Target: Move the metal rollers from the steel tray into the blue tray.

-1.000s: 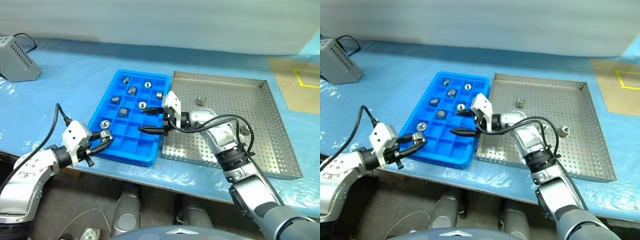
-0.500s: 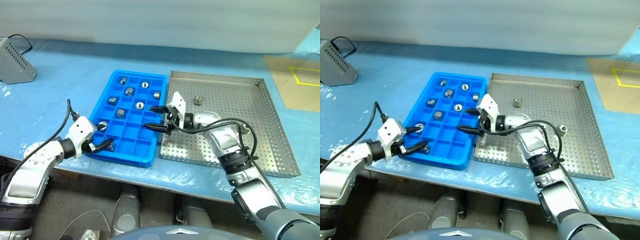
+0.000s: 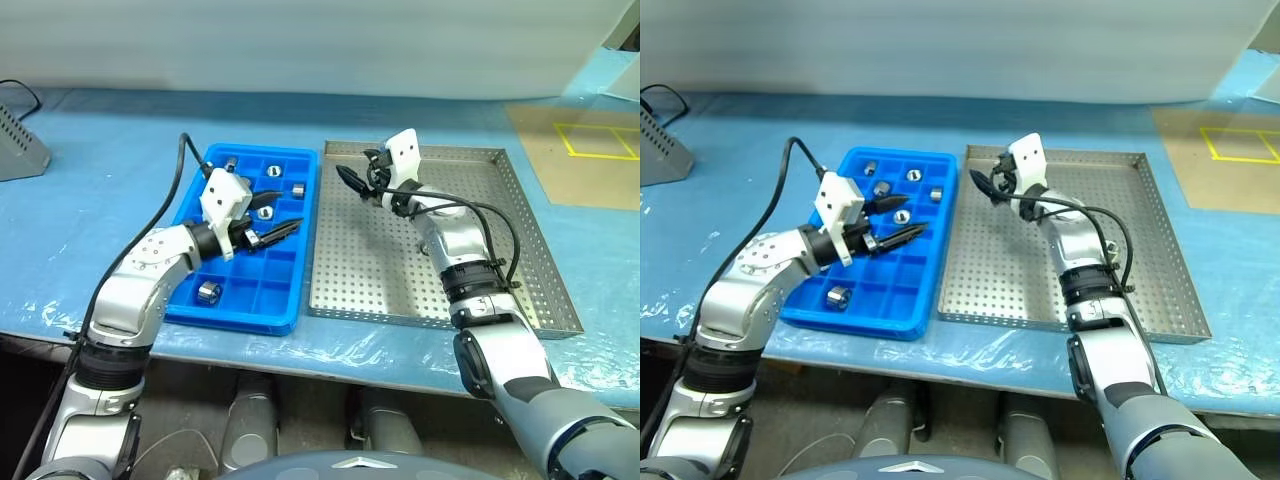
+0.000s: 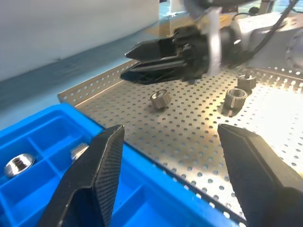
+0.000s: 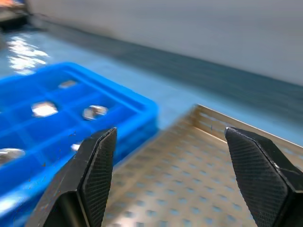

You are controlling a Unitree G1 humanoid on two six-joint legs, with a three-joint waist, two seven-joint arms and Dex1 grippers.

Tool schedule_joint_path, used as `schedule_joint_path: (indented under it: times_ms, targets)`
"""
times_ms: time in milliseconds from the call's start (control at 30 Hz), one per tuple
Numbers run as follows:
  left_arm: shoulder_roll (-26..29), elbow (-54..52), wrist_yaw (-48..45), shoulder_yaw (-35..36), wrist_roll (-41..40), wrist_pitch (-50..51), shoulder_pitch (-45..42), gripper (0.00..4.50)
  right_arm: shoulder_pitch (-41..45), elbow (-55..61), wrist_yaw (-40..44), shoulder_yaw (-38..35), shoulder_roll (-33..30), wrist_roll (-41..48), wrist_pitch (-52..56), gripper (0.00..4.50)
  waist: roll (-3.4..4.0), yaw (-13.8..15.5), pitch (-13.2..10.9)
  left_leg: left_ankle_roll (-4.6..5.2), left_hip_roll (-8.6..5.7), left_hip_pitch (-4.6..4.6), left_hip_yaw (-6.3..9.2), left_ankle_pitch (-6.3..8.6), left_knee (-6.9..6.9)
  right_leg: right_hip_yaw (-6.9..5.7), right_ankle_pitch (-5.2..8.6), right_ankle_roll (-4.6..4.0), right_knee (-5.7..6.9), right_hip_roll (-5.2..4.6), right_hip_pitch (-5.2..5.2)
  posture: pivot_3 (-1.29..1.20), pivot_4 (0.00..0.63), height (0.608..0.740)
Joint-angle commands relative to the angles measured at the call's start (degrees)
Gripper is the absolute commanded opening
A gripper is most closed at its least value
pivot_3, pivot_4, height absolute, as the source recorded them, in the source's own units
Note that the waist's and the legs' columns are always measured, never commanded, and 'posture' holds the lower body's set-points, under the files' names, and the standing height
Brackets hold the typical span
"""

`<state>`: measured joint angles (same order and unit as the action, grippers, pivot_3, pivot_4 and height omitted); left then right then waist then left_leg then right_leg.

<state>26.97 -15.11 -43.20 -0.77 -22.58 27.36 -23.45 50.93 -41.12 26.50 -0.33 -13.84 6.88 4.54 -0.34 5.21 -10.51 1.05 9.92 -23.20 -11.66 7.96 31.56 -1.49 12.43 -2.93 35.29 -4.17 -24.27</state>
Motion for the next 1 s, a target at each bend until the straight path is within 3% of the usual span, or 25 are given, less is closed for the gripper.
schedule_joint_path:
  times_ms: [33,133,333,1000]
  targets:
    - [-0.2,-0.5,0.4,-0.5,0.2,-0.9,-1.1,3.31,4.2,-8.5,-6.0,-1.1,0.3,-2.8,-5.4,3.76,0.00,0.0,0.0,0.01,0.00,-0.02,0.00,0.01,0.01,-0.01,0.00,0.00,0.00,0.00,0.00,0.08,0.150,0.740]
    - [-0.2,-0.8,0.3,-1.2,0.5,-0.9,-0.8,3.31,7.2,-15.7,-11.2,-2.3,0.5,-3.6,-7.4,3.76,0.01,0.1,0.0,0.06,0.01,-0.08,0.00,0.04,0.13,-0.01,0.01,-0.01,0.00,0.00,0.00,0.09,0.150,0.740]
    - [0.7,-0.7,-0.2,-1.1,0.7,-1.5,0.4,3.31,8.2,-22.1,-11.8,-4.7,1.2,-2.7,-7.9,3.76,0.02,0.1,0.0,0.21,0.08,-0.14,0.00,0.14,0.49,-0.01,0.01,-0.01,0.18,0.00,-0.01,0.09,0.150,0.740]
    - [2.9,-0.6,-1.4,-2.3,2.9,-2.1,2.1,3.31,2.5,-24.5,-8.5,-6.8,1.5,-2.1,-4.8,3.76,0.03,0.2,0.0,0.37,0.14,-0.11,-0.01,0.25,0.76,0.00,0.00,0.00,0.45,-0.01,0.01,0.07,0.150,0.740]
